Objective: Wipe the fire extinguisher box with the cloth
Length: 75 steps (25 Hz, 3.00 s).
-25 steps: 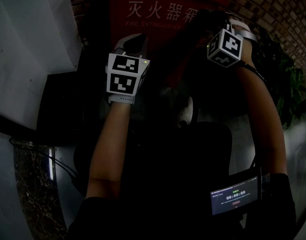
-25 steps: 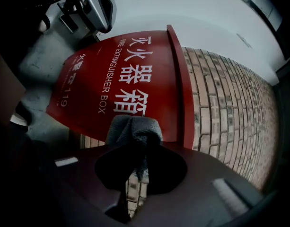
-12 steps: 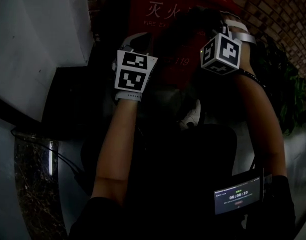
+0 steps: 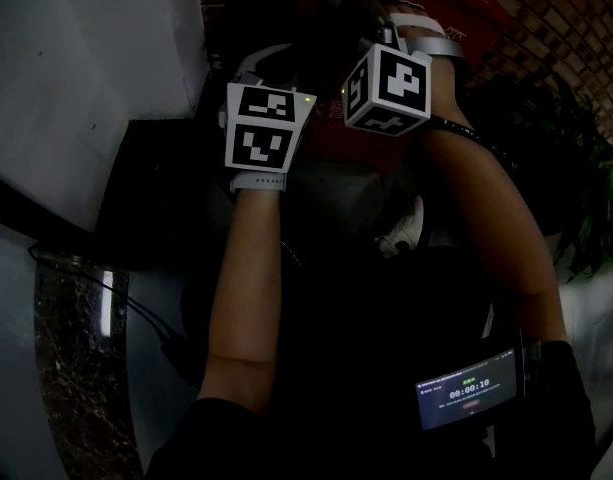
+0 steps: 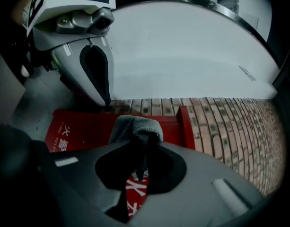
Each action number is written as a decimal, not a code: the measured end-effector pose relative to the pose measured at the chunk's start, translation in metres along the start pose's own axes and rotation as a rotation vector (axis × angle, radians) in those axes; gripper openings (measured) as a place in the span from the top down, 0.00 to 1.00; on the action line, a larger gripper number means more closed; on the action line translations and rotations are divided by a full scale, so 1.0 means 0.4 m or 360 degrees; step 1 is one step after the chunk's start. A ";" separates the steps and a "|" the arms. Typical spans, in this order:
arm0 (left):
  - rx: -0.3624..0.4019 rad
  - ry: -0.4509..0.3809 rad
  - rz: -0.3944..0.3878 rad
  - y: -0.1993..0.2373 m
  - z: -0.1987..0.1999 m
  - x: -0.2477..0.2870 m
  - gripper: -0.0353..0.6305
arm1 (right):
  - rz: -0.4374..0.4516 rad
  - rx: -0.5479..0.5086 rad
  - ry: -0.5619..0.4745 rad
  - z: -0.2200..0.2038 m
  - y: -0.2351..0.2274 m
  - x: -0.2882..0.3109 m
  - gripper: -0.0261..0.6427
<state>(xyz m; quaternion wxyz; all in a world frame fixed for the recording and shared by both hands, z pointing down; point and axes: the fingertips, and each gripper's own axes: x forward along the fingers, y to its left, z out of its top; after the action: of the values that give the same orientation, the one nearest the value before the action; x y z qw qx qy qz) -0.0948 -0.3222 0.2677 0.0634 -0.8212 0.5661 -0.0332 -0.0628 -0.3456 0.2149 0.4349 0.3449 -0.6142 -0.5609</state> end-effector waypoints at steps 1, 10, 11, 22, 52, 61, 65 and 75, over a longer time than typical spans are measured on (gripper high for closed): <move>-0.0023 -0.0001 0.0001 0.010 -0.004 -0.003 0.94 | 0.0005 -0.0002 -0.0015 0.018 0.006 0.012 0.91; -0.0125 -0.0007 -0.0016 0.042 -0.027 -0.002 0.94 | 0.0044 -0.0007 -0.0037 0.076 0.052 0.084 0.91; -0.0125 -0.0005 -0.0023 0.038 -0.029 0.000 0.94 | 0.0040 -0.0008 -0.0037 0.073 0.052 0.086 0.91; -0.0116 -0.0001 -0.0088 -0.004 -0.035 0.014 0.94 | 0.0056 -0.0030 0.0034 -0.022 0.068 0.057 0.91; 0.0068 0.0019 -0.0278 -0.240 -0.025 0.103 0.94 | 0.0092 0.0067 0.0424 -0.449 0.089 -0.074 0.91; 0.0073 0.0032 -0.0262 -0.231 -0.034 0.100 0.94 | 0.0113 0.0069 0.0554 -0.564 0.098 -0.112 0.91; 0.0067 0.0043 -0.0256 -0.227 -0.040 0.100 0.94 | 0.0123 0.0085 0.0591 -0.614 0.102 -0.127 0.91; 0.0024 0.0049 -0.0241 -0.202 -0.040 0.088 0.94 | 0.0118 0.0187 0.0702 -0.679 0.103 -0.165 0.91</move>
<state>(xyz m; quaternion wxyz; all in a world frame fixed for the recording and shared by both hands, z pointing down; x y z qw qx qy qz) -0.0093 -0.3275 0.2946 0.0583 -0.8605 0.5031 -0.0548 0.2154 -0.3856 0.2439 0.5582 0.4610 -0.5481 -0.4189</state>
